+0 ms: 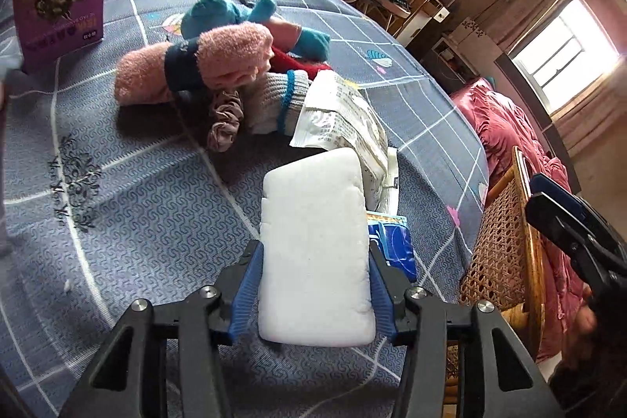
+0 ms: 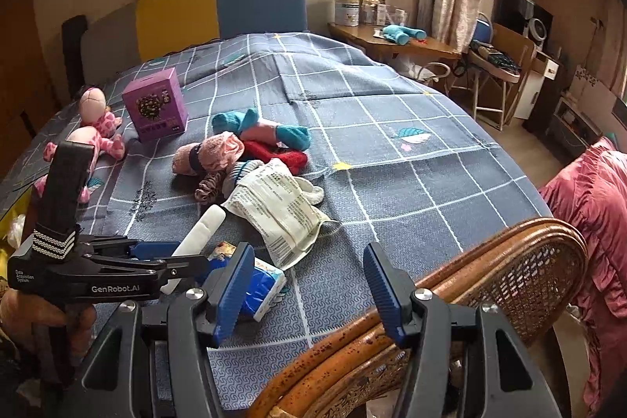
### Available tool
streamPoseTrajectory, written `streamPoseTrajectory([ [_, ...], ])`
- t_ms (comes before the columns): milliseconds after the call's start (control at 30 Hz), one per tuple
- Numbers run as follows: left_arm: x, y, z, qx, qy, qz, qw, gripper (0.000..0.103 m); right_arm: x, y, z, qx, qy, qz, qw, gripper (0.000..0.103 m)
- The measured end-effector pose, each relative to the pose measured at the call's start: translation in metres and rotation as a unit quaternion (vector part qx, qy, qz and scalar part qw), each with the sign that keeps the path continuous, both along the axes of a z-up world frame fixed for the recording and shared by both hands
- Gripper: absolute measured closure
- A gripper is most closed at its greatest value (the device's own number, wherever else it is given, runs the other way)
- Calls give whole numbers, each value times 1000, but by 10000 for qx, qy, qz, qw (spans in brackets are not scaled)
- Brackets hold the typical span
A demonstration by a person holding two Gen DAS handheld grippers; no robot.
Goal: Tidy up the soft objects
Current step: 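Lift the white sponge toward the tin while the right gripper grasps the Tempo pack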
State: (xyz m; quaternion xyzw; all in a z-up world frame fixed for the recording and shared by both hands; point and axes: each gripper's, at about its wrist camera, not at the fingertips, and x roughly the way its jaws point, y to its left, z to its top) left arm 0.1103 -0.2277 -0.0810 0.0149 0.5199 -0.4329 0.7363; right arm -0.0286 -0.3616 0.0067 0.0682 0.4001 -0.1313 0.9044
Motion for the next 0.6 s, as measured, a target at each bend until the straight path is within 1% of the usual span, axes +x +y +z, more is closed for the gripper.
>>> streamPoseTrajectory([
  [33, 0, 8, 5, -43, -48, 55, 10000, 52, 5, 0, 0, 92, 77, 216, 9997, 44],
  [100, 0, 25, 13, -73, -164, 171, 9997, 52, 19, 8, -1, 199, 358, 868, 9954, 44],
  [167, -1, 42, 19, -27, -343, 309, 9989, 51, 32, 25, -5, -88, 701, 1585, 9848, 44],
  [233, -3, 64, 24, 6, -415, 492, 9979, 51, 46, 43, -13, -322, 1113, 2313, 9660, 44],
  [333, -7, 97, 31, -27, -498, 754, 9959, 51, 66, 62, -28, -592, 1664, 3057, 9356, 34],
  [400, -13, 116, 35, -20, -609, 921, 9939, 51, 79, 68, -41, -613, 2093, 3382, 9155, 31],
  [500, -22, 139, 39, -78, -630, 1122, 9917, 51, 96, 71, -66, -875, 2693, 3562, 8905, 30],
  [533, -25, 146, 40, -82, -643, 1194, 9907, 51, 102, 70, -74, -937, 2859, 3566, 8845, 30],
  [600, -30, 158, 42, -99, -671, 1306, 9891, 51, 112, 66, -83, -1032, 3035, 3465, 8816, 29],
])
